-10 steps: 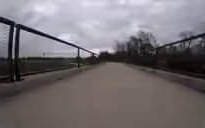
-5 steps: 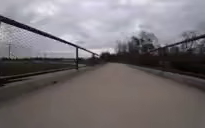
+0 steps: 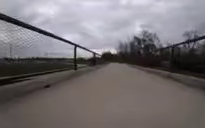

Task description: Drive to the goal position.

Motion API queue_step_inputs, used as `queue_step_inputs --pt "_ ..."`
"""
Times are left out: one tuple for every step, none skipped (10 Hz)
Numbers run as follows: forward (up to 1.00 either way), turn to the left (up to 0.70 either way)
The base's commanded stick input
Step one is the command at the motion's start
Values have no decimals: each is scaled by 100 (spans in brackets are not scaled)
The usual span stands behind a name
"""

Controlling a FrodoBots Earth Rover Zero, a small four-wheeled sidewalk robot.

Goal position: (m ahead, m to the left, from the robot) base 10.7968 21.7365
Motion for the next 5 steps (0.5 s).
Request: queue_step_inputs --pt "100 -27" --pt "100 -27" --pt "100 -27" --pt "100 -27" --pt "100 -27"
